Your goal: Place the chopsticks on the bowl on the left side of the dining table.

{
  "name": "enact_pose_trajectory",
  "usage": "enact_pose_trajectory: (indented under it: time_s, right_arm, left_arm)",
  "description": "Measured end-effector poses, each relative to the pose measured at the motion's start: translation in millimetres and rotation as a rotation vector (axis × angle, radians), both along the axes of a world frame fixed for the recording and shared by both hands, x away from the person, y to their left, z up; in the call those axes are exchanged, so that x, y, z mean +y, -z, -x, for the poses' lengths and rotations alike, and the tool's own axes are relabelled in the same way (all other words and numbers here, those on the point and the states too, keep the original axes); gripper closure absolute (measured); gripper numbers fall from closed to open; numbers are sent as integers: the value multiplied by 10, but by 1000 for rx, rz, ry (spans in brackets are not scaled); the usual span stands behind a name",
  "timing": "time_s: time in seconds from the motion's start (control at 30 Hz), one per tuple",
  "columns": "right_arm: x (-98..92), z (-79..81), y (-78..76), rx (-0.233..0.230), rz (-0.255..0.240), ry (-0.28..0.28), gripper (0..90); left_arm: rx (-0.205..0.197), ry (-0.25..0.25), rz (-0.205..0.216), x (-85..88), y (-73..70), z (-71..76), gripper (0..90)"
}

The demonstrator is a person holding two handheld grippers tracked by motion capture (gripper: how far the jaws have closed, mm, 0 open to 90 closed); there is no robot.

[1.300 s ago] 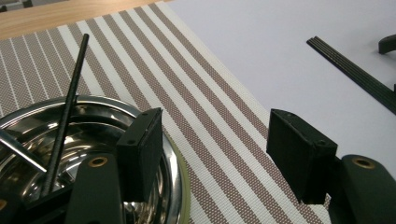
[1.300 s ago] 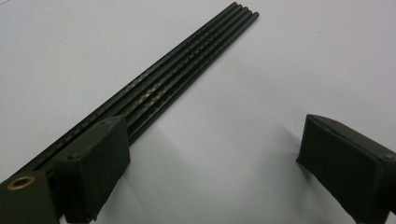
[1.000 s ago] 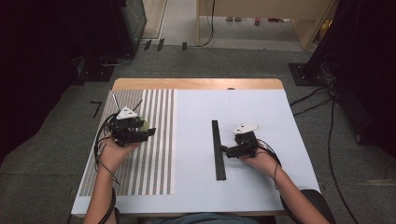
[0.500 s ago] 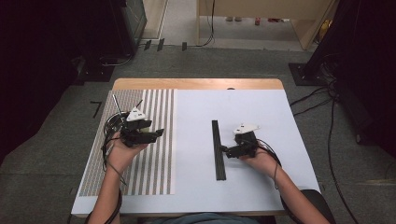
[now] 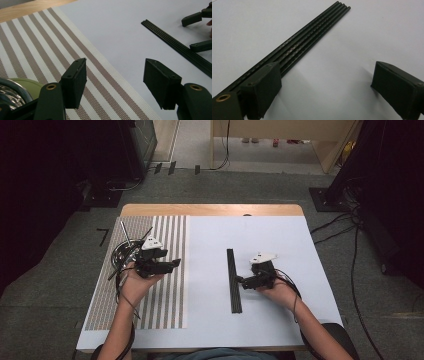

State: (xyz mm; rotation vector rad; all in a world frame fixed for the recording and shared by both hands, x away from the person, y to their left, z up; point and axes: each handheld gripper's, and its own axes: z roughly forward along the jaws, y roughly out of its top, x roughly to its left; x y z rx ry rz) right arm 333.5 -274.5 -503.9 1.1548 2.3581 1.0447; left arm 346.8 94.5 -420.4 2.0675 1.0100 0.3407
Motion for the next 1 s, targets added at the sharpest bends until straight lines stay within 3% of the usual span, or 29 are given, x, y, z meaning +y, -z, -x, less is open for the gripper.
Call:
enact_pose_trajectory:
  time_s: [0.43,1.0]
  right_arm:
    - [-1,-1,0,0,1,-1,83]
    - [0,0,0,0,1,0,83]
  left_arm:
    - [-1,35,20,-193,43,-10,330]
    - [6,65,-8,-400,113,-4,325]
